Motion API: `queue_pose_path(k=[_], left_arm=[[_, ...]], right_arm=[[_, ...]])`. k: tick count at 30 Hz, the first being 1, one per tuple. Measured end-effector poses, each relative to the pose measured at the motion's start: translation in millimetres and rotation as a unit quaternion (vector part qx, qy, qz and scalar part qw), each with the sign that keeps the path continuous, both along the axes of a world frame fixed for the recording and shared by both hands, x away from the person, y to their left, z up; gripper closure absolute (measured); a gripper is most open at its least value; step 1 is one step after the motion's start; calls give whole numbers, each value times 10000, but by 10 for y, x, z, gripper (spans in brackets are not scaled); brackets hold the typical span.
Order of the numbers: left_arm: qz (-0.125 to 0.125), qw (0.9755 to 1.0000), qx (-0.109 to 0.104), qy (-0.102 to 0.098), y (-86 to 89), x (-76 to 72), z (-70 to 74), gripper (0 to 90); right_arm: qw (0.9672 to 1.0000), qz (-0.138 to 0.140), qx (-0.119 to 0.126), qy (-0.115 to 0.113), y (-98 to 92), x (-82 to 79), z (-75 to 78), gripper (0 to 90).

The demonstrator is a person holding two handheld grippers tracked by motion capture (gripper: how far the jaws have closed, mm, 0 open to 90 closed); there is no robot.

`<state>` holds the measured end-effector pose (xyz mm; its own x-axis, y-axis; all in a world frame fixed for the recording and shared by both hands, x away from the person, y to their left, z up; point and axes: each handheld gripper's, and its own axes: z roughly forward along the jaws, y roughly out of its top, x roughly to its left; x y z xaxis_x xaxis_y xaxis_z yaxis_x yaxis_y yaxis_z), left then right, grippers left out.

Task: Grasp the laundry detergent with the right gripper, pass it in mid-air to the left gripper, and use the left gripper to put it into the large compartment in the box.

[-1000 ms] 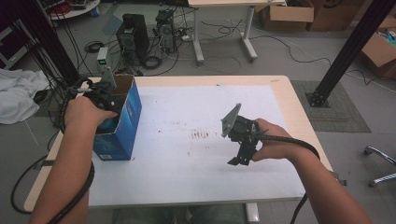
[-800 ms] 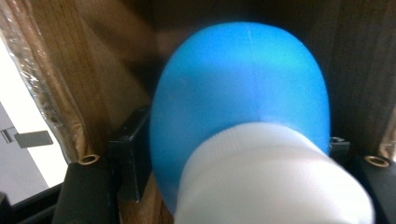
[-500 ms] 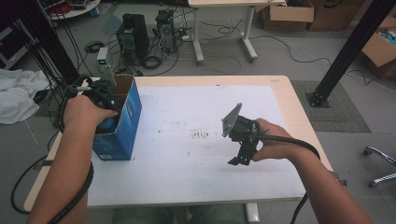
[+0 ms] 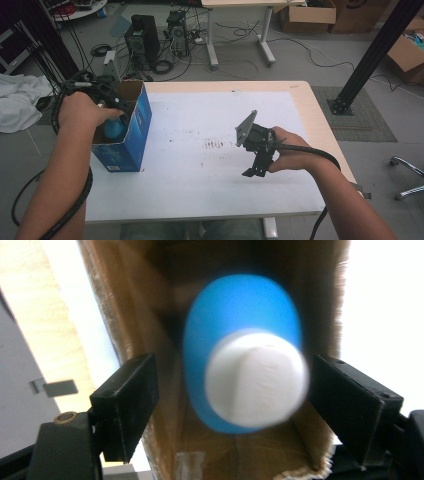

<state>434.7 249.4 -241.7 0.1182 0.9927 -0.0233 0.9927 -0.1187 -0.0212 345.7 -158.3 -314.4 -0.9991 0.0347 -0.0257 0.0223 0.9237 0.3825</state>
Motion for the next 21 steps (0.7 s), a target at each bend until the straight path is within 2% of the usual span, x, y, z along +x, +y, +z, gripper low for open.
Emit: queue_pose_path(k=[1, 8, 14, 17, 20, 21], left_arm=[[0, 10000, 0, 0, 0, 0, 0, 195], [-187, 9996, 22, -211, -47, -15, 248, 163], [-356, 9991, 35, -222, -85, -27, 340, 152], [-432, 9987, 12, -271, -113, -35, 386, 102], [-522, 9985, 52, -182, -147, -37, 409, 61], [-521, 9984, 41, -211, -161, -40, 416, 53]], right_arm=[[10000, 0, 0, 0, 0, 0, 0, 0], [10000, 0, -9, 7, 8, 14, -2, 0], [10000, -24, 0, 17, 3, 19, 3, 0], [10000, -22, -4, 17, 2, 23, 4, 0], [10000, -35, -21, 26, 4, 28, 5, 0], [10000, -46, -40, 32, 6, 36, 2, 0]])
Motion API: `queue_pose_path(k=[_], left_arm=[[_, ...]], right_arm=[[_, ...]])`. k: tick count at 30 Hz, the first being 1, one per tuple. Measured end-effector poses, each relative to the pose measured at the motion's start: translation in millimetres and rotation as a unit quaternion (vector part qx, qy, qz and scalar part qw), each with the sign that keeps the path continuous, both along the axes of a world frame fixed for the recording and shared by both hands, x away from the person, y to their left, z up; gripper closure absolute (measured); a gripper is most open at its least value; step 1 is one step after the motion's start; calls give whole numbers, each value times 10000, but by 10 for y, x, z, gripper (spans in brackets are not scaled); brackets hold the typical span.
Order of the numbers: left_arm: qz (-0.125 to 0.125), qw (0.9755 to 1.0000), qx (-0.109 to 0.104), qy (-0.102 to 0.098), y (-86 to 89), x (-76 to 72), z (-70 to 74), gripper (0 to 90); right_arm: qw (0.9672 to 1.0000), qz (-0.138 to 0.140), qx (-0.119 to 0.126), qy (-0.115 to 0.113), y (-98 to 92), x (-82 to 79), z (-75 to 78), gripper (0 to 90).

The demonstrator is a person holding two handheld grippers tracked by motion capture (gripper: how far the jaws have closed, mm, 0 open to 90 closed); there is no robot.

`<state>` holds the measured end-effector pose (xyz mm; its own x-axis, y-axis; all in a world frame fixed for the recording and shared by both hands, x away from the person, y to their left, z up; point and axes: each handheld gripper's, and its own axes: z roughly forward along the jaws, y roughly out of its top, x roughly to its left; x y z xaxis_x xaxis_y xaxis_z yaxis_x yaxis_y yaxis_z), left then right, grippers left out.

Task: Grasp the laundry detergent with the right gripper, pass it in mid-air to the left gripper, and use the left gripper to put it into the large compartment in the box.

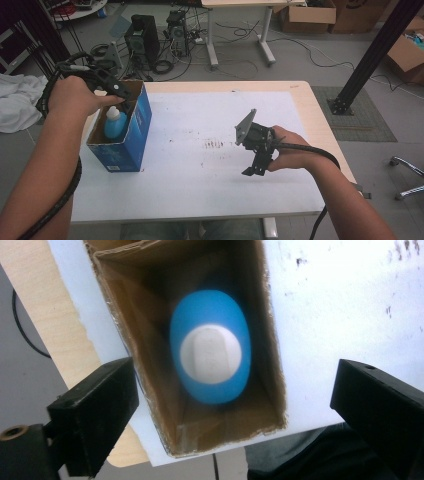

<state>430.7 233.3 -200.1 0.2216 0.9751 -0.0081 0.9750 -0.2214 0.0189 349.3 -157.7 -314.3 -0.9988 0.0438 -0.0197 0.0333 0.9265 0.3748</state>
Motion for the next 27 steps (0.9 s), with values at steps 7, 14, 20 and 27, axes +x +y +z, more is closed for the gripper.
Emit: queue_pose_path(k=[7, 14, 20, 27], left_arm=[[-227, 9997, -29, -52, -43, 1, 66, 38], [-369, 9992, 15, -176, -118, 8, 186, 4], [-787, 9965, -85, -283, -271, 7, 277, 1], [-1797, 9825, -459, -141, -588, -18, 273, 1]], right_arm=[[10000, -13, 17, 3, 6, 20, 5, 0], [10000, -15, 0, 39, 16, 34, -13, 0], [10000, -45, -18, 64, -2, 43, -17, 0], [9999, -115, -41, 36, -21, 52, 13, 0]])
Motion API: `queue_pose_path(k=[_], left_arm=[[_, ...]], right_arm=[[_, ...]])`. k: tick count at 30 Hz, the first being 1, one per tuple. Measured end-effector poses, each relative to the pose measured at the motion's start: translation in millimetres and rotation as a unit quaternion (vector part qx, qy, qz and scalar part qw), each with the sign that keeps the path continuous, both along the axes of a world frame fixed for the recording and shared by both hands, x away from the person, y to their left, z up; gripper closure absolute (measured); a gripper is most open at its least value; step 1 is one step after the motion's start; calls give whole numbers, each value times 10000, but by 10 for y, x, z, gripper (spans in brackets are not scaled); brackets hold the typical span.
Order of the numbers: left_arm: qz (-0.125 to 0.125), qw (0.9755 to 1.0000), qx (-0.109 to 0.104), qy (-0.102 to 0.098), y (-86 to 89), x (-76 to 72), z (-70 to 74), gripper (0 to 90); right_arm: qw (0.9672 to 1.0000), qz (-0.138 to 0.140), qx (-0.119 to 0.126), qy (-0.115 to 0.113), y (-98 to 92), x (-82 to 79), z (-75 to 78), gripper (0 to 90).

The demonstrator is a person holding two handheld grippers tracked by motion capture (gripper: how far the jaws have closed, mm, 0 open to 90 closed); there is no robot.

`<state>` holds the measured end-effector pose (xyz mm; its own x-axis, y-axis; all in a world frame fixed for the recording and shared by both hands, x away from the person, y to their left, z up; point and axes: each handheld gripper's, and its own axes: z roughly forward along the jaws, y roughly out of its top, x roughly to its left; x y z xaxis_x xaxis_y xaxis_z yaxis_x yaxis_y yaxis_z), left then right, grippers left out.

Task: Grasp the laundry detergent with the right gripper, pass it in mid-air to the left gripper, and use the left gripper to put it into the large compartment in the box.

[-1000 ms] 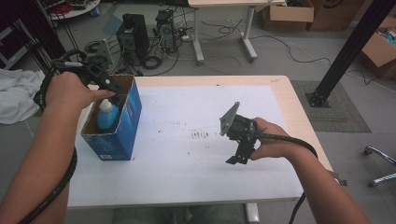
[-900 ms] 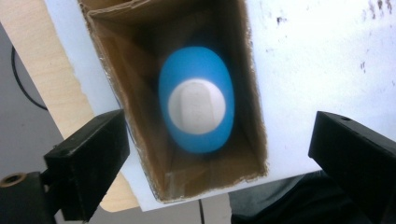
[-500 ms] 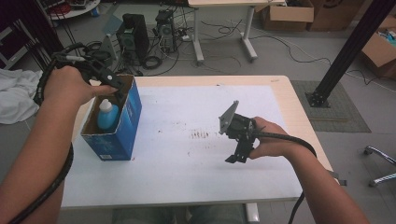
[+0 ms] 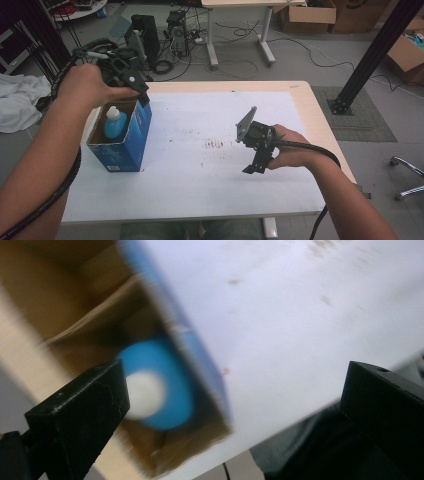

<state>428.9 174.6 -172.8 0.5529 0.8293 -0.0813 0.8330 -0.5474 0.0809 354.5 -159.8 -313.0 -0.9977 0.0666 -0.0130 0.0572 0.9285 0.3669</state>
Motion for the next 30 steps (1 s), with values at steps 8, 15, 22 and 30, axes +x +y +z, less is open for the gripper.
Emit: queue_pose_path(k=[8, 15, 22, 30], left_arm=[[-1365, 9904, -150, 169, -402, -103, -75, 1], [-2717, 9614, -71, 435, -685, -302, -183, 2], [-3573, 9308, 157, 757, -875, -469, -345, 1], [-4198, 9014, 338, 1007, -1096, -602, -541, 1]], right_arm=[[9999, -38, -100, 54, -25, -26, 6, 0], [9998, -140, -87, 66, -74, -51, 12, 0], [9998, -134, -98, 61, -81, -34, 15, 0], [9998, -144, -108, 35, -103, -13, 68, 0]])
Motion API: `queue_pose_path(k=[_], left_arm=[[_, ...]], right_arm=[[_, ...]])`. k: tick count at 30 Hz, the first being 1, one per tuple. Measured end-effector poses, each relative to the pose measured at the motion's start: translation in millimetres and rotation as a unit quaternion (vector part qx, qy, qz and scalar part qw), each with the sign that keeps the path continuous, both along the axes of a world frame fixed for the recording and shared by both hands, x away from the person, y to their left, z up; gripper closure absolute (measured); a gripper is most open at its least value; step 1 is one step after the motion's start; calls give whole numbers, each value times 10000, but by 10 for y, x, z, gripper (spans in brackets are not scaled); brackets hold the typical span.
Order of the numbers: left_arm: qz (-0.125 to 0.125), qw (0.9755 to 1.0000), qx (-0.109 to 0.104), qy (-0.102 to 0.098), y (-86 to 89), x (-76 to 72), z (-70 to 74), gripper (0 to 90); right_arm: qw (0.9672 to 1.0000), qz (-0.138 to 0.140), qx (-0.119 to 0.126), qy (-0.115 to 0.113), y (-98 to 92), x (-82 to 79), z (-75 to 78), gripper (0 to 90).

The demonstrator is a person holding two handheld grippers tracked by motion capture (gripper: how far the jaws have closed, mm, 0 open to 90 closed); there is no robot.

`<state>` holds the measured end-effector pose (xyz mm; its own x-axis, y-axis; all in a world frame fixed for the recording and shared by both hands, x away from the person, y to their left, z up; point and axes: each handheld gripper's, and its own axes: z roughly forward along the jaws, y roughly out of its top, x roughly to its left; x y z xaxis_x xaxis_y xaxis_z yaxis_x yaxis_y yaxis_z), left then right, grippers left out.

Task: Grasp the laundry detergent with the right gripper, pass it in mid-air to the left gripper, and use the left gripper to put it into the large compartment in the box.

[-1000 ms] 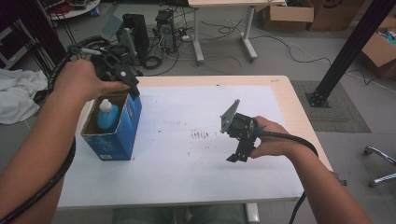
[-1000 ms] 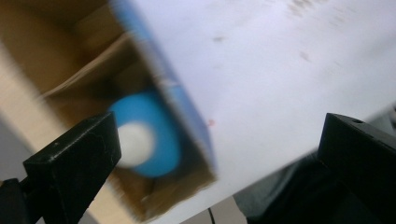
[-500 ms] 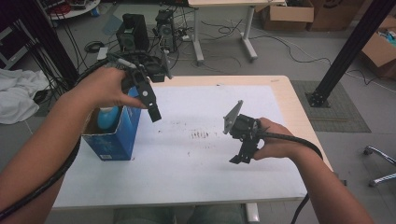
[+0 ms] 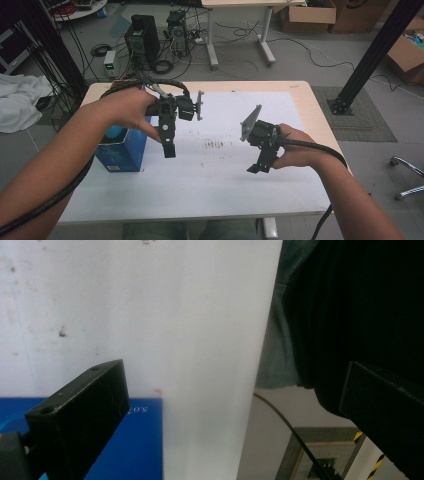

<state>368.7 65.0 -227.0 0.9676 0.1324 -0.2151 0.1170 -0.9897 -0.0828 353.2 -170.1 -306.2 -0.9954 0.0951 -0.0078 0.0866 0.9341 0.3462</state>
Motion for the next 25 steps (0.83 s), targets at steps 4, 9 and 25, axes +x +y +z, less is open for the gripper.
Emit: queue_pose_path(k=[4, 9, 25], left_arm=[[-100, 9999, -67, 31, -39, -25, -30, 1], [-111, 9999, -76, -44, -57, -13, -37, 1], [-92, 9998, -179, -66, -51, 69, -47, 1]], right_arm=[[10000, -4, -13, -4, -8, -3, 13, 0], [10000, -24, -11, -14, -18, -11, 27, 0], [10000, -9, -45, 7, 0, 64, 13, 0]])
